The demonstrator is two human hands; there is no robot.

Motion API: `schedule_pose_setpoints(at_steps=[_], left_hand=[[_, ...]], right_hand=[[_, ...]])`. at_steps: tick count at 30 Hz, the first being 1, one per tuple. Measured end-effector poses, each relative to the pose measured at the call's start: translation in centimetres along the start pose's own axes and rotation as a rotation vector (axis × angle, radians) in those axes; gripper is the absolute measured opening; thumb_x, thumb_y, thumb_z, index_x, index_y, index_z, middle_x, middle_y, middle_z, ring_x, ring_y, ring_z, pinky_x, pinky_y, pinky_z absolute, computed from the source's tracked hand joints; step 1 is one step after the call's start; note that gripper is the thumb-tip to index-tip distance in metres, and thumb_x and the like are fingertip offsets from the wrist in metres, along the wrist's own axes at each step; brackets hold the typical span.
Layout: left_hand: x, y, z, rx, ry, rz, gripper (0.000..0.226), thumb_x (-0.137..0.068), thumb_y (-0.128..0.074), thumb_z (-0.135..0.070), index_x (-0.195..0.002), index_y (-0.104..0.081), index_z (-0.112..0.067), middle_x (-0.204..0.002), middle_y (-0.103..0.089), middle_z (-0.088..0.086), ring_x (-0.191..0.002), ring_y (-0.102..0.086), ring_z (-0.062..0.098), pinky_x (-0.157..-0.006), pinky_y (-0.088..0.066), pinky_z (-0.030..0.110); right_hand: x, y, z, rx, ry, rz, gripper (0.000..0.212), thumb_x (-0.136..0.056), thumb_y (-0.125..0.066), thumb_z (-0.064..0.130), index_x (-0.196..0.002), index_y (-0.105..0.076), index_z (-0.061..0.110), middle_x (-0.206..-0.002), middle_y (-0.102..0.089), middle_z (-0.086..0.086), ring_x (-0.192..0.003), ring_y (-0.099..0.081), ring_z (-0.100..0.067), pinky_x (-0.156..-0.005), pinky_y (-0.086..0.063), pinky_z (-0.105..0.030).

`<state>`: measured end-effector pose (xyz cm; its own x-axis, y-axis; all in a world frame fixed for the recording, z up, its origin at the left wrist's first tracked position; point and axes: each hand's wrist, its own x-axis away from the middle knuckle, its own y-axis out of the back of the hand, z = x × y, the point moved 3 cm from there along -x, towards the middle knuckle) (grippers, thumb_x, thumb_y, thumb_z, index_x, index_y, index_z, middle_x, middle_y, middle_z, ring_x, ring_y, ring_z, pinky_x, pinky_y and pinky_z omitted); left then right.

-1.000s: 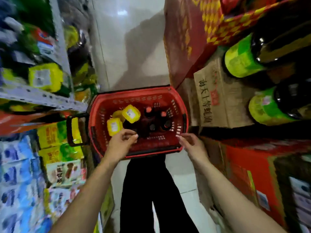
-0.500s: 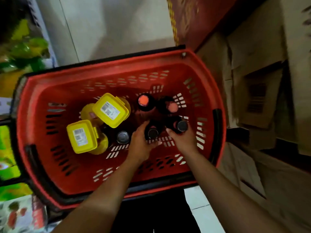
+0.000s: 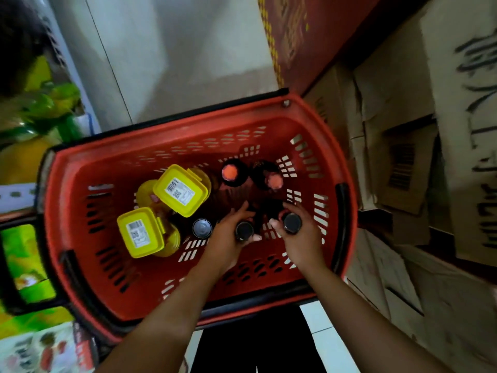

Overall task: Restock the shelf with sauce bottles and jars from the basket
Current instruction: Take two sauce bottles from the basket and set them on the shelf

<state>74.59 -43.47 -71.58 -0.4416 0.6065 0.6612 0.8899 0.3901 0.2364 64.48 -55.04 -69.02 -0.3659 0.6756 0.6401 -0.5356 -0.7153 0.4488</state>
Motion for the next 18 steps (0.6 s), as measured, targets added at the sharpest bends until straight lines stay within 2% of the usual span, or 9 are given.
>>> schedule_pose_setpoints(at_steps=[2, 4, 6, 9, 11, 13, 16, 18], left_hand=[[1.8, 0.7, -1.5, 0.017, -0.002, -0.027, 0.052, -0.070, -0.072, 0.002, -0.116, -0.056, -0.015, -0.138, -0.030, -0.013, -0.137, -0.029, 0.019, -0.114, -0.026, 0.038], [3.8, 1.8, -3.8, 0.029, -0.008, -0.041, 0.051, -0.070, -0.073, -0.003, -0.117, -0.056, -0.015, -0.137, -0.030, -0.013, -0.138, -0.026, 0.020, -0.115, -0.023, 0.037], [6.0, 3.2, -6.6, -0.034, -0.035, -0.027, 0.051, -0.070, -0.074, -0.014, -0.118, -0.056, -0.015, -0.140, -0.034, -0.010, -0.137, -0.025, 0.017, -0.115, -0.023, 0.037], [10.1, 5.9, -11.2, -0.048, -0.034, -0.034, 0.055, -0.066, -0.074, -0.029, -0.117, -0.055, -0.021, -0.136, -0.038, -0.014, -0.135, -0.030, 0.015, -0.111, -0.029, 0.035], [13.5, 7.9, -15.6, -0.082, -0.070, -0.026, 0.058, -0.064, -0.071, -0.038, -0.118, -0.053, -0.028, -0.133, -0.042, -0.015, -0.134, -0.033, 0.015, -0.109, -0.032, 0.036], [17.2, 9.4, -20.0, -0.109, -0.122, -0.040, 0.050, -0.069, -0.073, -0.030, -0.115, -0.055, -0.027, -0.133, -0.042, -0.015, -0.135, -0.033, 0.015, -0.110, -0.031, 0.032], [22.4, 11.2, -26.7, -0.148, -0.235, -0.101, 0.039, -0.075, -0.072, -0.009, -0.109, -0.057, -0.019, -0.130, -0.047, -0.007, -0.129, -0.039, 0.011, -0.102, -0.030, 0.012], [25.9, 12.4, -31.1, -0.128, -0.282, -0.139, 0.040, -0.074, -0.071, -0.005, -0.112, -0.058, -0.008, -0.129, -0.051, -0.001, -0.123, -0.043, 0.010, -0.097, -0.031, 0.006]], right_hand=[[1.7, 1.2, 1.1, 0.012, 0.026, 0.009, 0.041, -0.075, -0.074, 0.013, -0.114, -0.061, 0.012, -0.120, -0.059, -0.003, -0.112, -0.053, -0.016, -0.093, -0.037, -0.019], [3.5, 2.7, 2.6, 0.018, 0.050, 0.019, 0.040, -0.075, -0.073, 0.015, -0.114, -0.061, 0.013, -0.120, -0.057, 0.001, -0.112, -0.050, -0.011, -0.090, -0.032, -0.012], [5.5, 4.5, 4.3, 0.004, 0.056, 0.033, 0.037, -0.076, -0.073, 0.018, -0.111, -0.061, 0.016, -0.122, -0.058, -0.001, -0.114, -0.048, -0.010, -0.087, -0.031, -0.010], [9.4, 7.6, 7.2, -0.027, 0.058, 0.083, 0.036, -0.078, -0.071, 0.018, -0.112, -0.059, 0.020, -0.121, -0.055, 0.004, -0.118, -0.048, -0.012, -0.093, -0.039, -0.014], [12.5, 10.5, 10.6, 0.051, 0.154, 0.091, 0.042, -0.078, -0.070, 0.023, -0.118, -0.058, 0.018, -0.123, -0.056, 0.002, -0.119, -0.049, -0.014, -0.103, -0.039, -0.028], [15.7, 13.4, 14.0, 0.078, 0.194, 0.098, 0.046, -0.079, -0.069, 0.027, -0.122, -0.055, 0.021, -0.124, -0.057, 0.000, -0.119, -0.051, -0.016, -0.103, -0.040, -0.034], [20.3, 17.7, 19.0, 0.072, 0.243, 0.081, 0.050, -0.080, -0.068, 0.031, -0.126, -0.052, 0.025, -0.124, -0.058, 0.000, -0.117, -0.052, -0.018, -0.098, -0.040, -0.029], [23.7, 20.7, 22.3, -0.007, 0.294, 0.057, 0.042, -0.081, -0.068, 0.027, -0.121, -0.056, 0.021, -0.125, -0.057, -0.003, -0.117, -0.051, -0.020, -0.097, -0.040, -0.020]])
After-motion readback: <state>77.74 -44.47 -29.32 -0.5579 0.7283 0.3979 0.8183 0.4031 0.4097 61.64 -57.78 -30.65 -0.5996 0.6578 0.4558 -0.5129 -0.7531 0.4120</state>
